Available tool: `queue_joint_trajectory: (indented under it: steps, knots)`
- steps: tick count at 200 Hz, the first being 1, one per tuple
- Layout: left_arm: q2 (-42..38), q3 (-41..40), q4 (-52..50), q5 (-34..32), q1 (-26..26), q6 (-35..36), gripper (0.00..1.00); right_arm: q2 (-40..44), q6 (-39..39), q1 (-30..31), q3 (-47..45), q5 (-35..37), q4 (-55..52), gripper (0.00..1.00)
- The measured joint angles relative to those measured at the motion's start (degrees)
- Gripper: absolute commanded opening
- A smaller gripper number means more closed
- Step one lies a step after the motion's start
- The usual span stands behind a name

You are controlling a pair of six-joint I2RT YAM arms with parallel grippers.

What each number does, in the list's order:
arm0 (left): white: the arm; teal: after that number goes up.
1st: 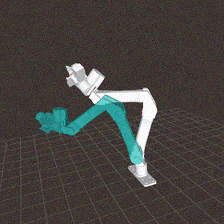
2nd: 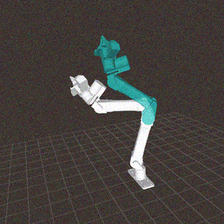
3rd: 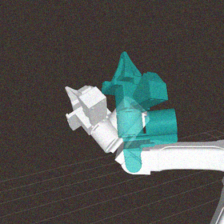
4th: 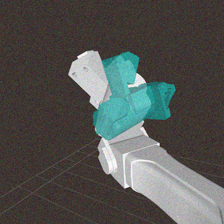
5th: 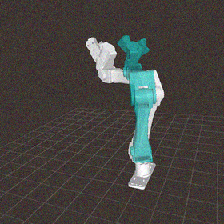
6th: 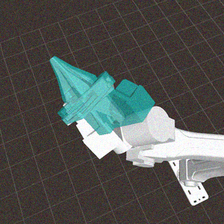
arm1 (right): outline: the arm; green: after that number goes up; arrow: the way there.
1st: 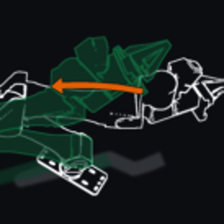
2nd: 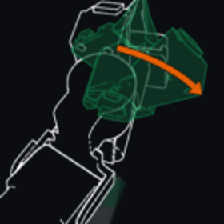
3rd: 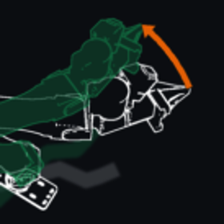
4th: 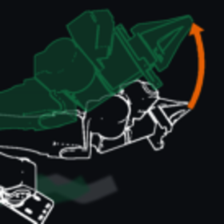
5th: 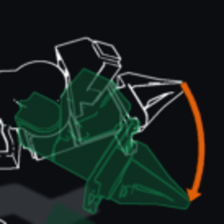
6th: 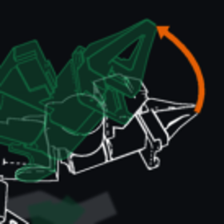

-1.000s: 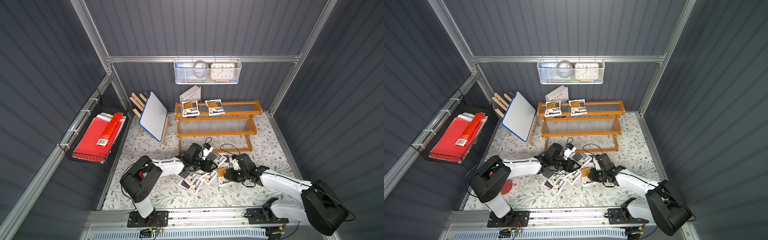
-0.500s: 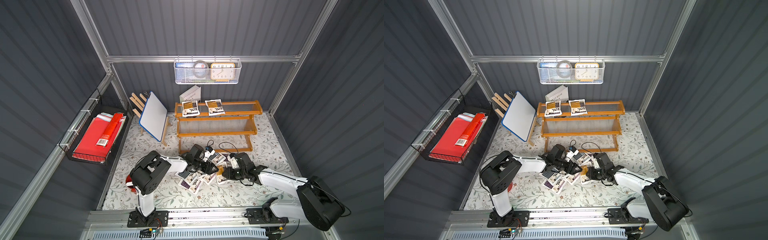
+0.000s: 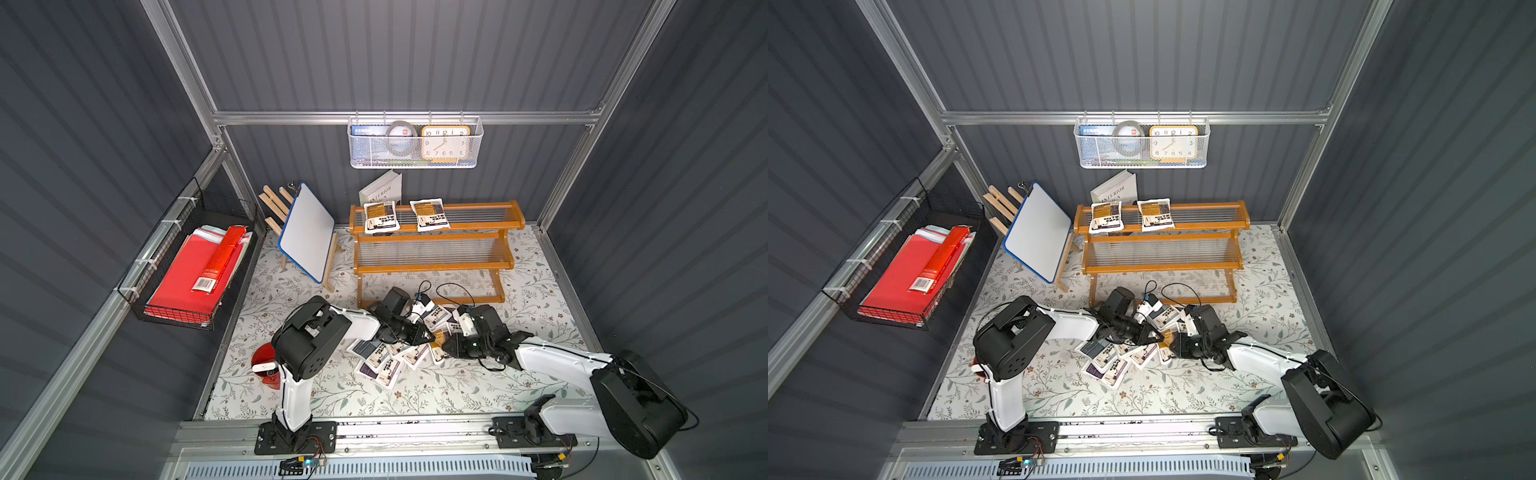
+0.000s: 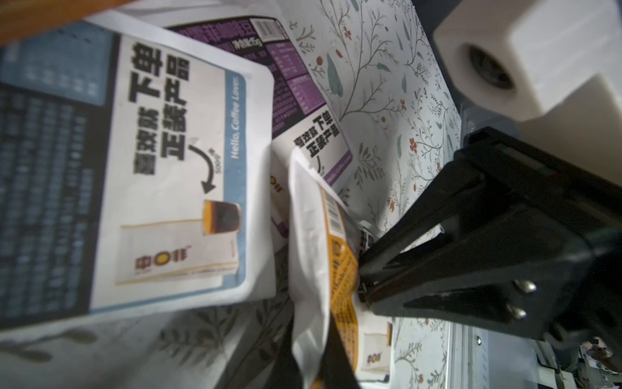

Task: Place the bagged coffee beans on the shelf by color
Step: Pick up the bagged coffee beans at the center of the board.

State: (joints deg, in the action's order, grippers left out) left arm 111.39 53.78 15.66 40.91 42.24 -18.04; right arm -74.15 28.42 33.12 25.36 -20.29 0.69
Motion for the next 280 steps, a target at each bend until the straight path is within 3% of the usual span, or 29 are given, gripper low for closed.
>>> queue_joint_trajectory:
  steps: [66, 105, 141, 167, 235, 280]
  knots:
    - [-2.05, -0.79, -1.75, -1.46, 0.0, 0.0, 0.0, 4.74, -0.57, 0.39, -0.7, 3.63, -0.7, 0.47]
    - [-7.91, -1.01, -6.27, -7.58, -0.35, 0.04, 0.0, 13.9, 0.24, 0.39, -0.83, 9.49, -0.94, 0.48]
    - [-15.1, -4.92, -1.64, -12.81, -5.09, -3.69, 0.0, 14.67, 1.86, 0.37, -0.81, 11.72, -0.48, 0.48]
    - [-15.56, -7.37, 4.37, -13.16, -8.24, -8.0, 0.0, 14.34, 2.51, 0.35, -0.72, 11.76, 0.17, 0.49]
    - [-14.91, -11.32, 11.76, -11.17, -7.93, -12.76, 0.0, 14.8, 5.09, 0.04, -0.72, 9.68, 6.93, 0.54]
    - [-14.93, -12.07, 16.46, -9.77, -8.61, -15.1, 0.0, 10.05, 5.6, -1.55, -0.63, 3.56, 12.68, 0.52]
